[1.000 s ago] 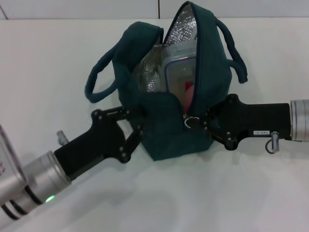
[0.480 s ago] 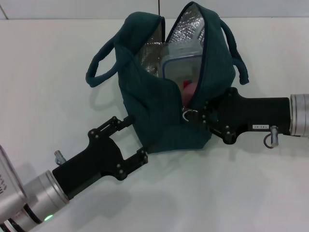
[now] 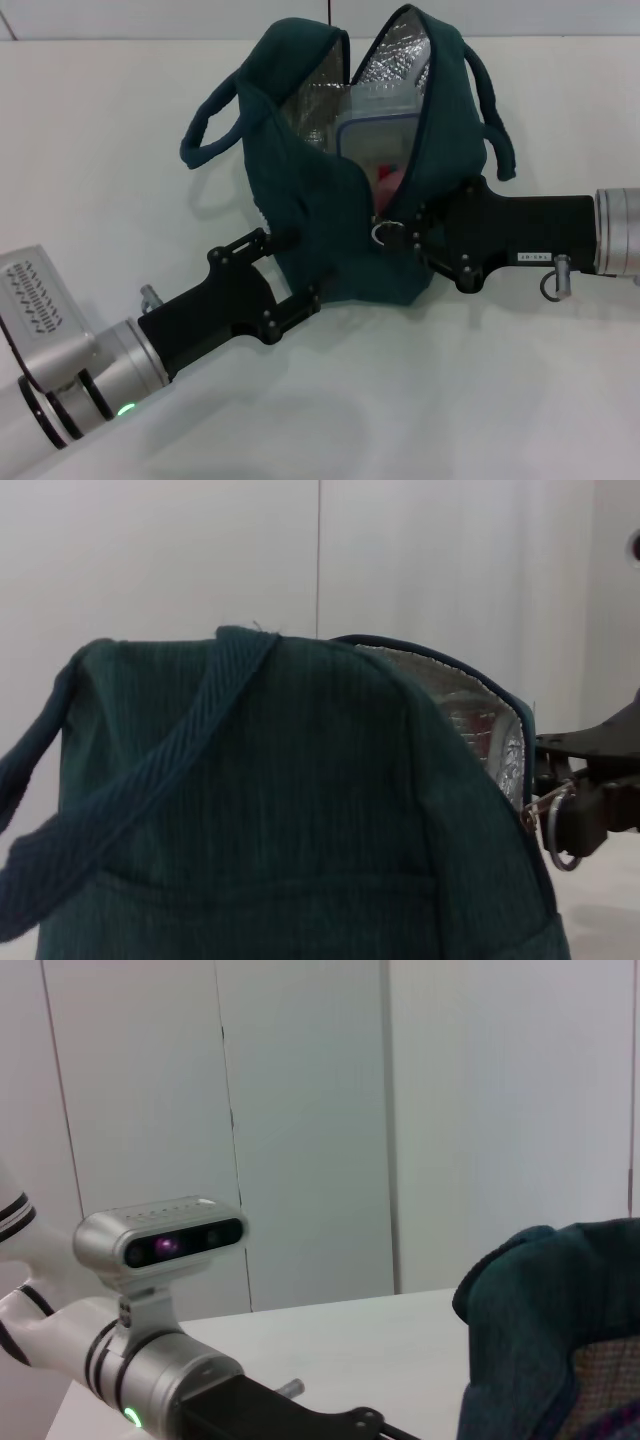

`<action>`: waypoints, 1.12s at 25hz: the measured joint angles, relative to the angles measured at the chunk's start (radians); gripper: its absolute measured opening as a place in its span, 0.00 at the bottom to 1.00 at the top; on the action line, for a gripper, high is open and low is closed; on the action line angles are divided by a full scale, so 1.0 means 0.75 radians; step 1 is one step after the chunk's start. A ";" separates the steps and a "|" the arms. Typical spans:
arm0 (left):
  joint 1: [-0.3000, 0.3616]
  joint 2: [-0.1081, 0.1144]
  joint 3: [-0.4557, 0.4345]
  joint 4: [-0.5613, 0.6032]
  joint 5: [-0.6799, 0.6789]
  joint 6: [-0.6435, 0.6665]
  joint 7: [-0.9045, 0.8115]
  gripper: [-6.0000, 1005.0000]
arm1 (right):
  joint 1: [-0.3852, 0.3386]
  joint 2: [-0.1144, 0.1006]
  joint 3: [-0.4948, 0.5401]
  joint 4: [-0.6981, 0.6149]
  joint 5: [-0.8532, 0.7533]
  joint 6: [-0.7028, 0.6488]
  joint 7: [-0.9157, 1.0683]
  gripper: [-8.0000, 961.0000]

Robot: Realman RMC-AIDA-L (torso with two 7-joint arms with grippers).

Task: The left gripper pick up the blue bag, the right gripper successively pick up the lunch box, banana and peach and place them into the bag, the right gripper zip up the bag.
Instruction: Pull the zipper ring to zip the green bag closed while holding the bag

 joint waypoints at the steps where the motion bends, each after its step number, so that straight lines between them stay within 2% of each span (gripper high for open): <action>1: -0.007 0.000 0.000 0.003 0.002 -0.004 -0.004 0.66 | 0.000 0.000 0.000 0.000 0.001 0.000 0.000 0.01; 11: -0.012 0.000 0.001 0.029 0.005 -0.006 0.005 0.44 | 0.003 0.000 0.014 -0.004 0.005 -0.021 0.000 0.02; 16: -0.023 0.000 0.007 0.030 0.008 -0.006 0.008 0.20 | 0.000 -0.002 0.032 -0.004 0.006 -0.023 -0.002 0.01; 21: -0.026 0.000 0.010 0.031 0.011 -0.006 0.009 0.09 | -0.013 -0.002 0.064 -0.005 0.006 -0.026 -0.041 0.01; 28: -0.021 0.000 0.014 0.031 0.022 -0.004 0.009 0.05 | -0.043 0.002 0.105 0.010 0.126 -0.055 -0.159 0.01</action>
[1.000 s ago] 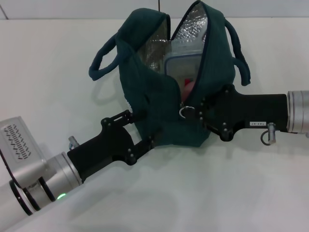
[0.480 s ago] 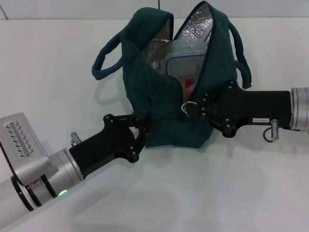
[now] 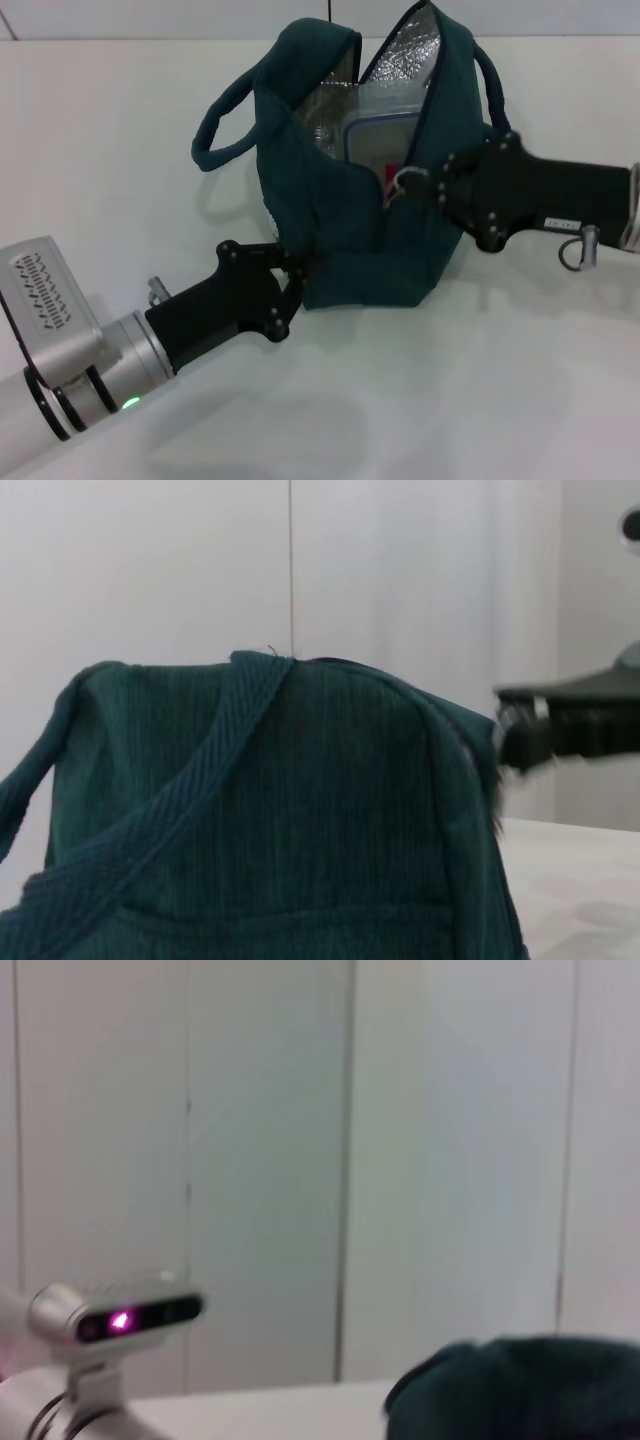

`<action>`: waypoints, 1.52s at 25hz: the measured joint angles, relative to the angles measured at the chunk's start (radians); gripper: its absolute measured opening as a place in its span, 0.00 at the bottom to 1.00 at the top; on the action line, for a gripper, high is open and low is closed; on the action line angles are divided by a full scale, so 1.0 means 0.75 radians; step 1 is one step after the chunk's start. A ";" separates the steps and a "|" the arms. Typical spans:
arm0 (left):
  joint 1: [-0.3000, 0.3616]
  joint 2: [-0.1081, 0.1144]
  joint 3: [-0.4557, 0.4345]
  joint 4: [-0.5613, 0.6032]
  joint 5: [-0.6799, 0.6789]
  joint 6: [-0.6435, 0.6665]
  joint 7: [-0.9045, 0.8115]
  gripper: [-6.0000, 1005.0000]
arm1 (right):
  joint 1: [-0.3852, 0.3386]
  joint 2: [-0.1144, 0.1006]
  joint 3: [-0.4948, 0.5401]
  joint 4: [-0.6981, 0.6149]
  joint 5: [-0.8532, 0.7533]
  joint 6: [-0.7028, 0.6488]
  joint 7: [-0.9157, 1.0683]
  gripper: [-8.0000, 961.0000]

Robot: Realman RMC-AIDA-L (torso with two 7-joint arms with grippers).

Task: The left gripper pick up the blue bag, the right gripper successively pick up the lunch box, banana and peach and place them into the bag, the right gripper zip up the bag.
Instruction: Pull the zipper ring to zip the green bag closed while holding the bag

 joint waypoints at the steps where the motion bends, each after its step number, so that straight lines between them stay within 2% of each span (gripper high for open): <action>1: 0.000 0.000 0.000 0.000 0.011 0.000 0.000 0.05 | -0.014 0.001 0.000 0.003 0.048 0.000 -0.040 0.02; 5: -0.008 0.000 0.000 0.001 0.084 0.000 0.005 0.04 | -0.052 0.007 -0.002 0.012 0.224 -0.001 -0.172 0.02; 10: 0.001 0.002 0.000 0.000 0.100 -0.001 0.008 0.03 | -0.054 0.008 -0.008 0.069 0.371 -0.001 -0.295 0.02; 18: 0.013 0.001 -0.019 -0.002 0.083 0.085 0.043 0.01 | -0.053 0.015 -0.043 0.123 0.416 -0.019 -0.388 0.02; 23: -0.012 0.000 -0.076 -0.029 0.081 0.203 -0.013 0.12 | -0.052 0.016 -0.062 0.124 0.430 -0.029 -0.393 0.02; 27: -0.045 0.000 -0.080 -0.024 0.091 0.259 -0.123 0.25 | -0.049 0.016 -0.074 0.125 0.435 -0.030 -0.394 0.01; 32: -0.084 0.000 -0.087 -0.029 0.082 0.230 -0.160 0.41 | -0.035 0.017 -0.158 0.120 0.452 -0.031 -0.395 0.01; 38: -0.068 0.008 -0.136 -0.004 -0.007 0.185 -0.199 0.59 | -0.025 0.017 -0.270 0.099 0.505 -0.033 -0.395 0.01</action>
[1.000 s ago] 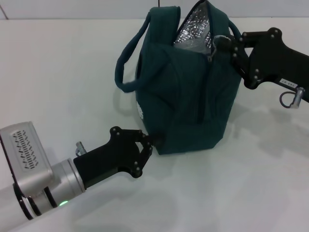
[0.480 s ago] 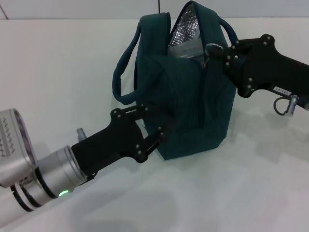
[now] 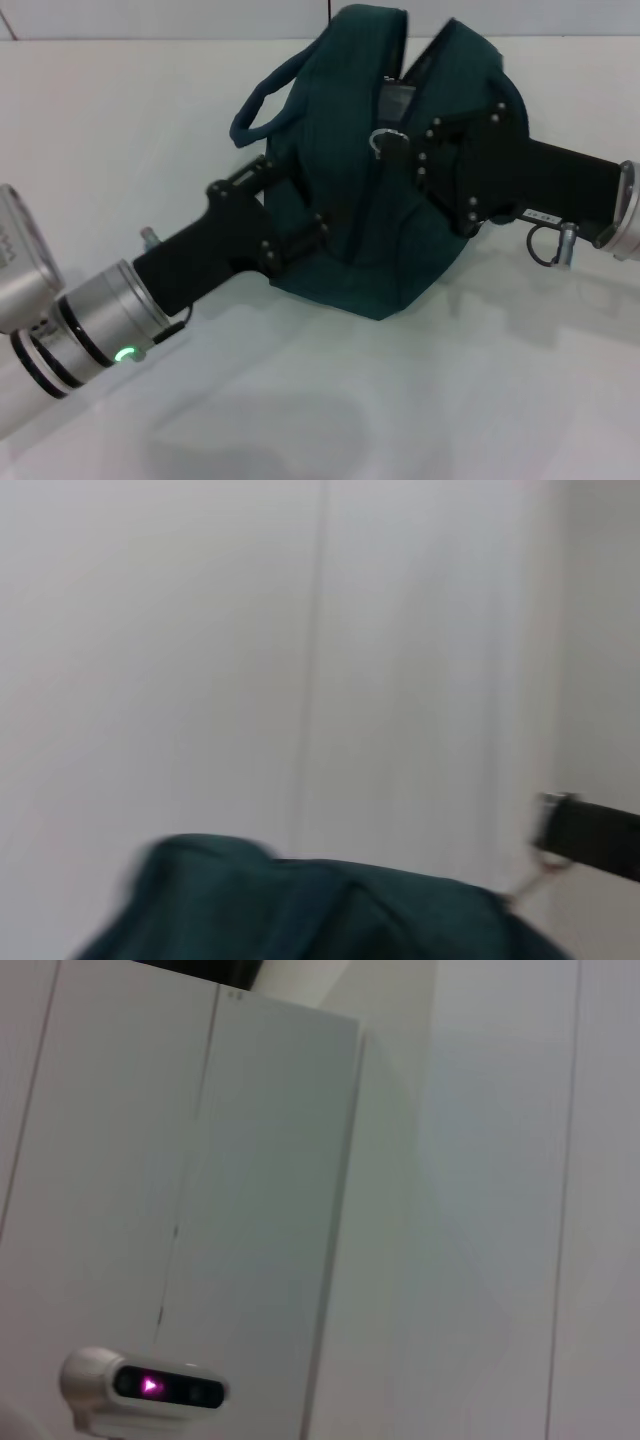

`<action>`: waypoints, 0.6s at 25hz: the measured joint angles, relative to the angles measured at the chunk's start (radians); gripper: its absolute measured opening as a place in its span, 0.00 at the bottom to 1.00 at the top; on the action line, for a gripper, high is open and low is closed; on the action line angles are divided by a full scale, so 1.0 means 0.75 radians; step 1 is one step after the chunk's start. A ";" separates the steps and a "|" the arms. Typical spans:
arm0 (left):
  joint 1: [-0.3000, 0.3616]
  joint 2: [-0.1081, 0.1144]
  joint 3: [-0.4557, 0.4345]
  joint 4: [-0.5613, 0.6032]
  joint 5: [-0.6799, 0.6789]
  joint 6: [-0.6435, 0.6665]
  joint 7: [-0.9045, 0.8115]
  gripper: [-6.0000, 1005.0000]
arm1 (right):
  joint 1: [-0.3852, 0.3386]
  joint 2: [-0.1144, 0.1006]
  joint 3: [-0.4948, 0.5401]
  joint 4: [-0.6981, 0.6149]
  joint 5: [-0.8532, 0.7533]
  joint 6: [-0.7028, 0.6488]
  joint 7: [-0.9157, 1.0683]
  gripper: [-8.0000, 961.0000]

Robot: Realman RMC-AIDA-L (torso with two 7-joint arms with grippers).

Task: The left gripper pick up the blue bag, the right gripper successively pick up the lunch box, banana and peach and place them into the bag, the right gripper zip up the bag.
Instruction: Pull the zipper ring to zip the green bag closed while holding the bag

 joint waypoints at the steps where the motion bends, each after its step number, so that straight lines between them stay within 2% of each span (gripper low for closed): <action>1: 0.007 0.003 -0.001 0.004 -0.022 -0.008 0.000 0.63 | 0.001 0.000 -0.007 -0.001 0.005 0.002 0.000 0.01; 4: 0.025 0.008 -0.001 0.009 -0.053 -0.023 0.000 0.73 | 0.001 0.000 -0.021 0.006 0.042 0.014 -0.001 0.01; 10: 0.061 -0.002 0.001 0.068 -0.065 -0.049 0.003 0.72 | -0.012 0.000 -0.022 0.036 0.145 0.019 -0.040 0.01; 15: 0.015 -0.007 0.010 0.060 -0.052 -0.050 -0.019 0.71 | -0.005 0.000 -0.022 0.094 0.214 0.019 -0.069 0.02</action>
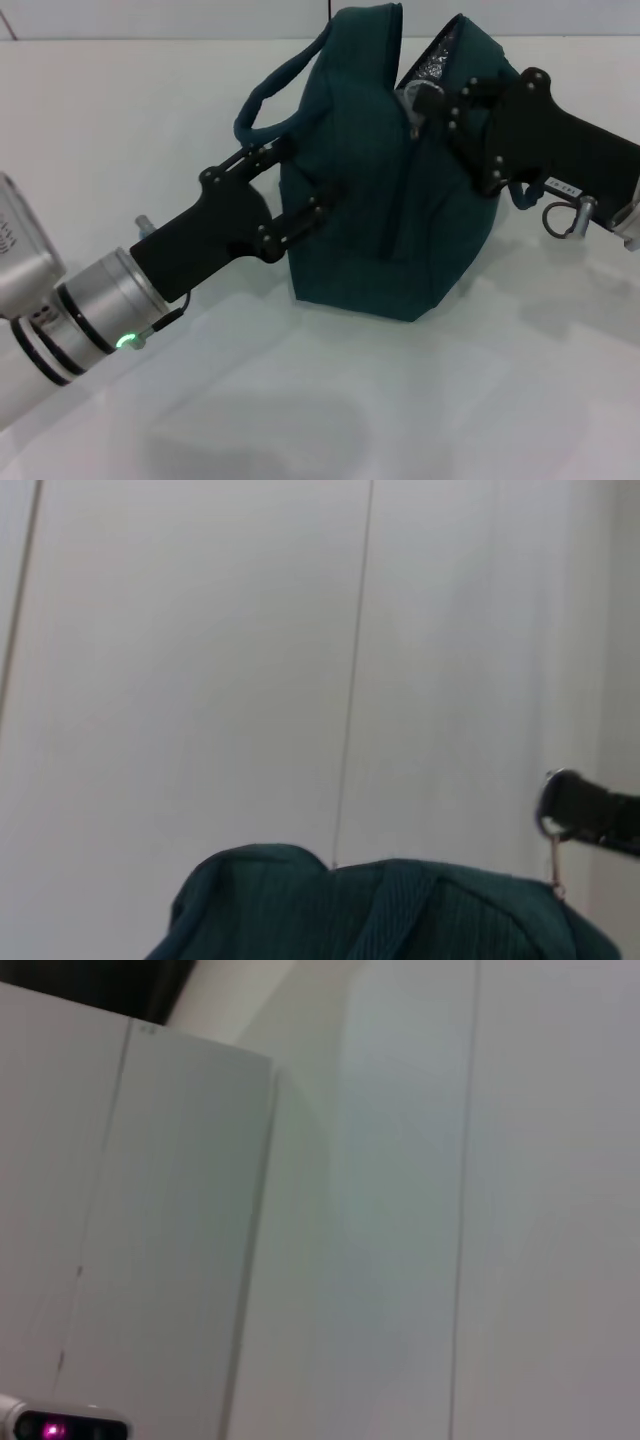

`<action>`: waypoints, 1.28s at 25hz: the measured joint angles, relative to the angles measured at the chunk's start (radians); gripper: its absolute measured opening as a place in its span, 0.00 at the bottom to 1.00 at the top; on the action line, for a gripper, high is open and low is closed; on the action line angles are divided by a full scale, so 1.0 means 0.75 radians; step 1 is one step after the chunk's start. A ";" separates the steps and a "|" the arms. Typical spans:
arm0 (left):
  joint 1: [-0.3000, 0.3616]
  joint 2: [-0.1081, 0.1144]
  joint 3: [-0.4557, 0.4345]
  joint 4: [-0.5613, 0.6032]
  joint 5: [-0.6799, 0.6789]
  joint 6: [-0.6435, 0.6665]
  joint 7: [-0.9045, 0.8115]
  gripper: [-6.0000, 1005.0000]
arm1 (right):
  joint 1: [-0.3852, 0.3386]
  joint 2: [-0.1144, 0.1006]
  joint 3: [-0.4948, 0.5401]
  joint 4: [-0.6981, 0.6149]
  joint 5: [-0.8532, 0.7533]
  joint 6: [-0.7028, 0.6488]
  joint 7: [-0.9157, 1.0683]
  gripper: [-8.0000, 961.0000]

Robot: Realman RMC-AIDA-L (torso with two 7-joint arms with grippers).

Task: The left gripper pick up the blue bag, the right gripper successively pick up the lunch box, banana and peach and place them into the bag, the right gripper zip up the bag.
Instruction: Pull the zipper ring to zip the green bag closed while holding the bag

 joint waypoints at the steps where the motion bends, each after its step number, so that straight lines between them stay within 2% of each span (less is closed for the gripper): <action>1: -0.009 -0.001 0.001 -0.001 0.005 0.003 -0.011 0.71 | 0.003 0.000 0.000 0.009 0.007 0.000 0.000 0.02; 14: -0.062 -0.001 0.005 0.009 0.088 0.066 -0.221 0.70 | 0.006 0.000 -0.009 0.030 0.018 0.026 -0.036 0.02; 20: -0.084 -0.001 0.003 -0.015 0.085 0.067 -0.240 0.70 | 0.017 0.000 -0.018 0.032 0.026 0.035 -0.068 0.02; 26: -0.119 -0.001 -0.010 -0.061 0.021 0.025 -0.242 0.70 | 0.027 0.000 -0.036 0.034 0.026 0.036 -0.073 0.02; 32: -0.094 0.013 -0.011 -0.034 -0.065 0.002 -0.264 0.70 | 0.028 0.000 -0.038 0.039 0.036 0.038 -0.073 0.02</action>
